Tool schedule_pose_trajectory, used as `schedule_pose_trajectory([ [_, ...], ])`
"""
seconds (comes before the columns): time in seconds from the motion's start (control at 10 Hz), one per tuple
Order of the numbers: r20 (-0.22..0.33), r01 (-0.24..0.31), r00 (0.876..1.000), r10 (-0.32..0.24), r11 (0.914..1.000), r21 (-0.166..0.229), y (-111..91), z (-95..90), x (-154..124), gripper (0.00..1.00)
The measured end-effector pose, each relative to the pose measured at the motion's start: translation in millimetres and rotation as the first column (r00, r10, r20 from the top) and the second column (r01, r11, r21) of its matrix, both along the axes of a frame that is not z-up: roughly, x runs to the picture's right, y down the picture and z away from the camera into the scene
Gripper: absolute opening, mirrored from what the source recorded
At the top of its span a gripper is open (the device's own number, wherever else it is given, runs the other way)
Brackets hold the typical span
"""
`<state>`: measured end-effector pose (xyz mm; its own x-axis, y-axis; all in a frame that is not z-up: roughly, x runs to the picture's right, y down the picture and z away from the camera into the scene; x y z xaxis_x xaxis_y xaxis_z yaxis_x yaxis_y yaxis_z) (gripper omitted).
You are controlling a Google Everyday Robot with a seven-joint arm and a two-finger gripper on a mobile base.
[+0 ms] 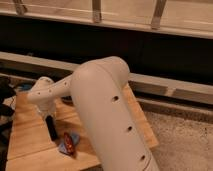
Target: Place the eraser in the ceramic cup
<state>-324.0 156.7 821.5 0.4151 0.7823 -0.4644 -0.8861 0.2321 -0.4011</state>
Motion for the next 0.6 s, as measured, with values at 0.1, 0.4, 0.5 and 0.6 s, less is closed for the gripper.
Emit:
schedule_pose_trajectory([
  [0.1,0.009,0.006,1.0,-0.006,0.9998,0.017,-8,-2.1,-2,0.0],
  [0.4,0.018,0.017,1.0,-0.018,0.9962,0.085,-62,-30.7,-1,0.0],
  [0.5,-0.002,0.015,1.0,-0.015,0.9937,0.111,-85,-41.2,8,0.0],
  [0.6,-0.022,0.012,1.0,-0.009,0.991,0.133,-104,-47.0,17,0.0],
])
